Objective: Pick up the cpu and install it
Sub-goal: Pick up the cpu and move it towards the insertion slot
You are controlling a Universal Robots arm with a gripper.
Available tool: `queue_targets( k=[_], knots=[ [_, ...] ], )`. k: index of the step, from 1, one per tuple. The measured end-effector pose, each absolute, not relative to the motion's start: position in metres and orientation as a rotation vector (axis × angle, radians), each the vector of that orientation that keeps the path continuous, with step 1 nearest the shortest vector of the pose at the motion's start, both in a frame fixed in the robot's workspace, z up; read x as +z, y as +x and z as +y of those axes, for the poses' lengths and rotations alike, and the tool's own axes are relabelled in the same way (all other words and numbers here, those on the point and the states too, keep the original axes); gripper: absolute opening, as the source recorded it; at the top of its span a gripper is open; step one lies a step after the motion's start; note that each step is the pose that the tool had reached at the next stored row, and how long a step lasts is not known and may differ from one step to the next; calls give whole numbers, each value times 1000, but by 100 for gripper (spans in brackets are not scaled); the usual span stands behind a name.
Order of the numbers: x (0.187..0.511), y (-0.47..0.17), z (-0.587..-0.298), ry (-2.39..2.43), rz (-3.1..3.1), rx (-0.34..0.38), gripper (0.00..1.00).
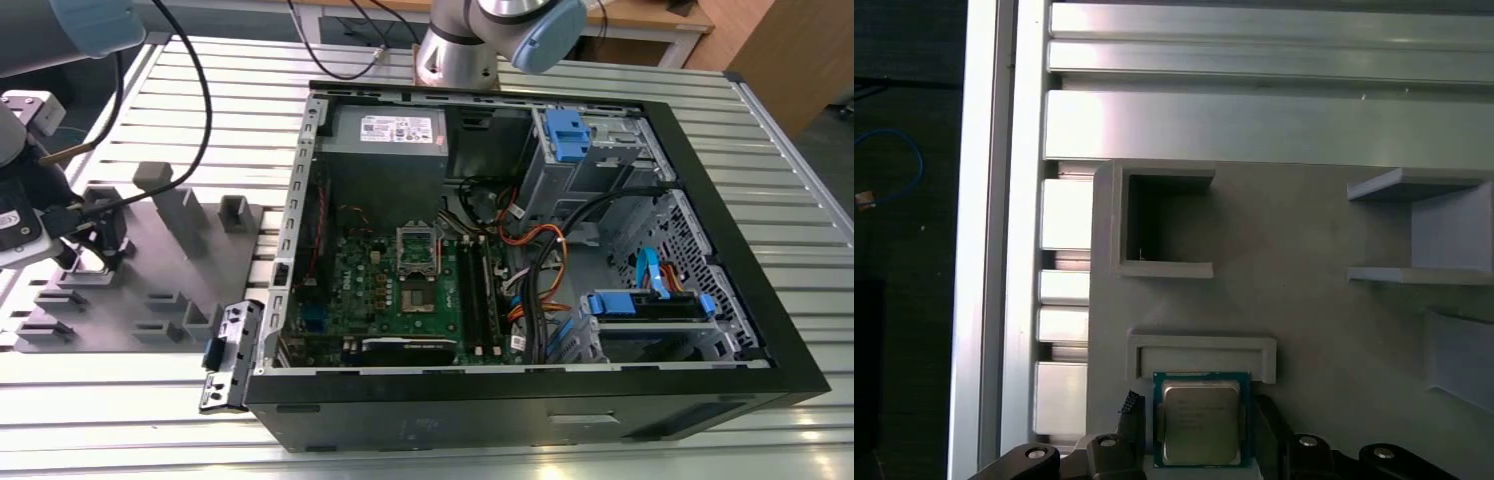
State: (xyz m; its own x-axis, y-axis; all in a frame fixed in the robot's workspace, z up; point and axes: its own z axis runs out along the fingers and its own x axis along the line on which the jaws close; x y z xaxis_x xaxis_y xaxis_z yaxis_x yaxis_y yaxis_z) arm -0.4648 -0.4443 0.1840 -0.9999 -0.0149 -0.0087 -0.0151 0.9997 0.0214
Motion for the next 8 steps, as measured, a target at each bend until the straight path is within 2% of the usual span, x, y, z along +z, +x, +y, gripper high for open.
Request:
queue_targets(
  k=[8],
  knots=[
    [184, -465, -444, -24, 3133, 33, 55]
  ],
)
